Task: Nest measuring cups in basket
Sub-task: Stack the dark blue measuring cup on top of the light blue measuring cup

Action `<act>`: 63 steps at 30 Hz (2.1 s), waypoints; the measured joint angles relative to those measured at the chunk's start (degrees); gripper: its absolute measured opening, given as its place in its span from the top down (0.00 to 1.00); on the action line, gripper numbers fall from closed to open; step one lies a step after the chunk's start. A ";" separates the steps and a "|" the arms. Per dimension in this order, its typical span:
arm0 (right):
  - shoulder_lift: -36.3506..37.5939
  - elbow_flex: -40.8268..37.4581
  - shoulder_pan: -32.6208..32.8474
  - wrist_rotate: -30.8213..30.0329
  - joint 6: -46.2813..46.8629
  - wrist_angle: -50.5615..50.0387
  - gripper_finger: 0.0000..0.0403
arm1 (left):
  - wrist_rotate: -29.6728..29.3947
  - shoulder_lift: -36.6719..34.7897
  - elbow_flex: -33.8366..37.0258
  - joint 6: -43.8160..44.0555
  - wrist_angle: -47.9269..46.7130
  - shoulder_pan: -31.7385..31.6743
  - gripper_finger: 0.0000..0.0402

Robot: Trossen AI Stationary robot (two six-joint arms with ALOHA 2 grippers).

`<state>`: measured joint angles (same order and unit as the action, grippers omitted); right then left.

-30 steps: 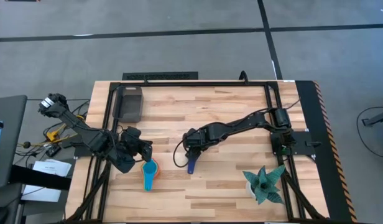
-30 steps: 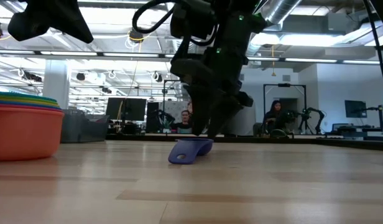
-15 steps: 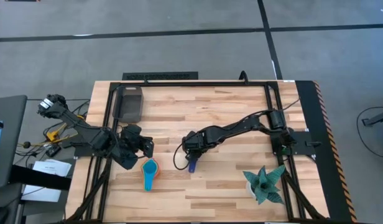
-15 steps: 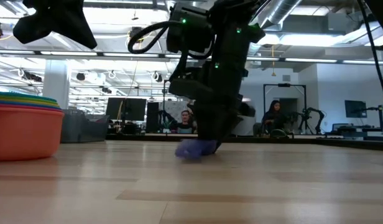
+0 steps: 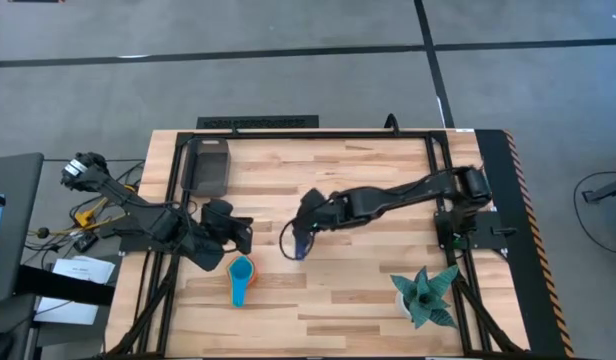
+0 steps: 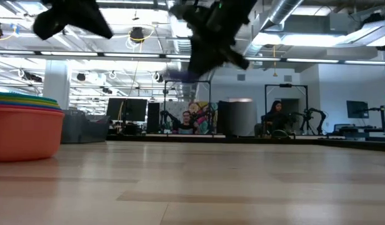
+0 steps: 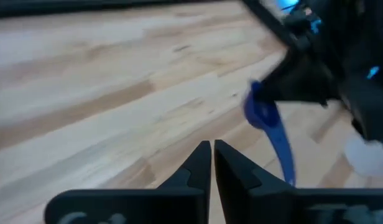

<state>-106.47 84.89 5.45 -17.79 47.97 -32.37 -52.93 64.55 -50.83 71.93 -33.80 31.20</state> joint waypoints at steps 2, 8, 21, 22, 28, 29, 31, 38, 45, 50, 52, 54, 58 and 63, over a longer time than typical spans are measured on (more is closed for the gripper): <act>1.99 0.12 -1.04 -1.15 1.55 1.86 0.90 | -0.33 1.24 0.00 -4.38 4.45 -0.61 0.96; 4.85 0.08 -3.83 -2.07 1.38 6.59 0.96 | 3.78 5.78 0.02 -14.70 16.79 -4.01 0.84; 4.81 0.06 -3.53 -1.74 1.35 5.80 0.94 | 14.60 9.07 0.00 -20.40 27.01 -13.38 0.76; 4.81 0.06 -3.55 -1.73 0.96 6.08 0.95 | 16.76 9.59 0.00 -20.96 27.86 -14.11 0.77; 4.79 0.06 -3.62 -1.92 -0.13 6.35 0.93 | 23.87 11.59 0.00 -21.27 30.55 -17.65 0.84; 4.79 0.06 -3.62 -1.93 -0.10 6.34 0.92 | 24.07 11.56 0.00 -20.95 30.54 -17.87 0.86; 4.79 0.08 -3.62 -1.93 -0.19 6.37 0.92 | 24.29 11.50 0.00 -19.90 30.48 -18.09 0.93; 4.74 0.21 -3.51 -0.95 -1.71 6.89 0.90 | 25.12 6.73 -0.01 -7.50 22.80 -16.18 1.00; 4.92 0.18 -3.43 2.75 -4.25 9.15 0.75 | 18.94 3.02 -0.10 8.44 12.68 -6.78 1.00; 5.05 0.01 -3.77 11.26 -9.05 18.08 0.61 | 13.21 2.80 0.00 22.35 3.87 -0.25 1.00; 5.05 0.08 -3.59 15.92 -10.74 21.47 0.56 | 11.68 2.90 0.00 26.69 2.90 2.27 1.00; 5.07 0.09 -3.44 17.97 -10.72 23.06 0.51 | 10.76 2.91 0.00 30.36 3.41 5.42 1.00; 5.07 0.10 -3.68 17.87 -10.54 21.86 0.44 | 11.34 4.22 0.00 39.02 3.77 11.96 1.00; 5.05 0.10 -4.06 17.91 -10.54 19.05 0.44 | 19.36 7.65 0.00 46.35 3.01 17.55 1.00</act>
<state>-101.43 84.99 1.39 0.12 37.43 -13.32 -33.57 72.20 -50.83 118.28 -30.78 48.74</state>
